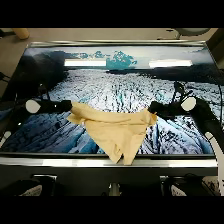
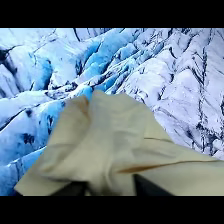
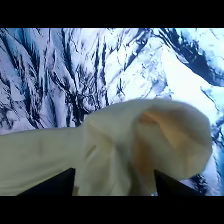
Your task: Fold the shirts.
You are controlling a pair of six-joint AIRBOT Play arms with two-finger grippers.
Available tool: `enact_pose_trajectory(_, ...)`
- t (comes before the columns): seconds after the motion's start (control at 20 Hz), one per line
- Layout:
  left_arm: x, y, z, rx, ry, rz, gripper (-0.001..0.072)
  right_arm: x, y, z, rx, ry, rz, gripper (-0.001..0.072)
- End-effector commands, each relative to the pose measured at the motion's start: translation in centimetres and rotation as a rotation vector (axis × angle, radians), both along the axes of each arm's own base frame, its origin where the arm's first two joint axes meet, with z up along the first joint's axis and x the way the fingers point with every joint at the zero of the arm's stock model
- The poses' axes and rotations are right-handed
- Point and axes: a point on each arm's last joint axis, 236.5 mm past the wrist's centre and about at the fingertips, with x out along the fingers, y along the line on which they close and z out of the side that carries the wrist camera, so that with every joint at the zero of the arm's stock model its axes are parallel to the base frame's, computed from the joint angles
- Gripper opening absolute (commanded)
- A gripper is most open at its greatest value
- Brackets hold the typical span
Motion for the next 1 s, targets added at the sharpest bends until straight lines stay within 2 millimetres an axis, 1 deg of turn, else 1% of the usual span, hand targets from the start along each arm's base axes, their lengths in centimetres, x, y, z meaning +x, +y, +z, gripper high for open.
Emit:
enact_pose_trajectory(0.0, 2.3, 1.2, 1.3, 0.076, 0.061, -0.143, 0.0720, 2.1, 0.9, 3.4, -0.001, -0.075, 0.078, 0.0618)
enact_pose_trajectory(0.05, 2.5, 3.4, 2.3, 0.135, 0.082, -0.153, 0.0720, 1.5, 0.5, 4.8, -0.050, -0.057, 0.145, 0.0695)
enact_pose_trajectory(0.1, 2.3, 5.7, 3.0, 0.180, 0.113, -0.140, 0.0720, 0.3, -0.4, 5.4, -0.127, -0.025, 0.228, 0.0692)
enact_pose_trajectory(0.15, 1.6, 7.9, 3.1, 0.187, 0.153, -0.110, 0.0720, -0.8, -2.2, 5.2, -0.207, 0.027, 0.266, 0.0693)
enact_pose_trajectory(0.2, 0.4, 9.6, 2.3, 0.171, 0.219, -0.067, 0.0719, -2.4, -3.9, 4.3, -0.229, 0.112, 0.264, 0.0691)
enact_pose_trajectory(0.25, -0.9, 10.7, 1.0, 0.145, 0.280, -0.034, 0.0719, -4.6, -4.7, 3.2, -0.186, 0.217, 0.254, 0.0665)
enact_pose_trajectory(0.3, -2.5, 10.8, -0.7, 0.092, 0.340, -0.012, 0.0719, -6.3, -4.9, 2.0, -0.129, 0.294, 0.241, 0.0612)
enact_pose_trajectory(0.35, -4.1, 9.7, -2.5, 0.008, 0.395, -0.001, 0.0719, -8.1, -4.4, 0.7, -0.057, 0.358, 0.236, 0.0601)
enact_pose_trajectory(0.4, -5.3, 7.9, -4.3, -0.071, 0.422, -0.010, 0.0719, -9.8, -3.3, -0.5, 0.003, 0.406, 0.261, 0.0601)
enact_pose_trajectory(0.45, -6.1, 6.1, -5.7, -0.136, 0.430, -0.015, 0.0719, -11.3, -2.0, -1.8, 0.057, 0.446, 0.279, 0.0602)
enact_pose_trajectory(0.5, -6.7, 4.3, -6.9, -0.193, 0.431, -0.004, 0.0719, -12.4, -0.9, -3.0, 0.103, 0.473, 0.277, 0.0606)
enact_pose_trajectory(0.55, -7.0, 2.8, -7.9, -0.234, 0.429, 0.013, 0.0718, -13.0, -0.3, -3.9, 0.126, 0.489, 0.265, 0.0611)
enact_pose_trajectory(0.65, -7.4, 0.2, -9.2, -0.287, 0.428, 0.024, 0.0717, -13.7, 0.3, -5.2, 0.144, 0.500, 0.249, 0.0612)
enact_pose_trajectory(0.7, -7.3, -0.9, -9.6, -0.299, 0.431, 0.017, 0.0718, -13.7, 0.4, -5.5, 0.140, 0.498, 0.249, 0.0613)
enact_pose_trajectory(0.8, -6.5, -2.8, -9.8, -0.333, 0.417, 0.022, 0.0717, -13.2, 0.5, -5.5, 0.141, 0.480, 0.238, 0.0615)
enact_pose_trajectory(0.9, -5.2, -3.9, -9.5, -0.366, 0.375, 0.040, 0.0712, -13.1, 0.5, -6.0, 0.144, 0.479, 0.213, 0.0616)
enact_pose_trajectory(0.95, -4.7, -4.0, -9.4, -0.367, 0.356, 0.056, 0.0644, -13.2, 0.7, -6.3, 0.155, 0.482, 0.201, 0.0616)
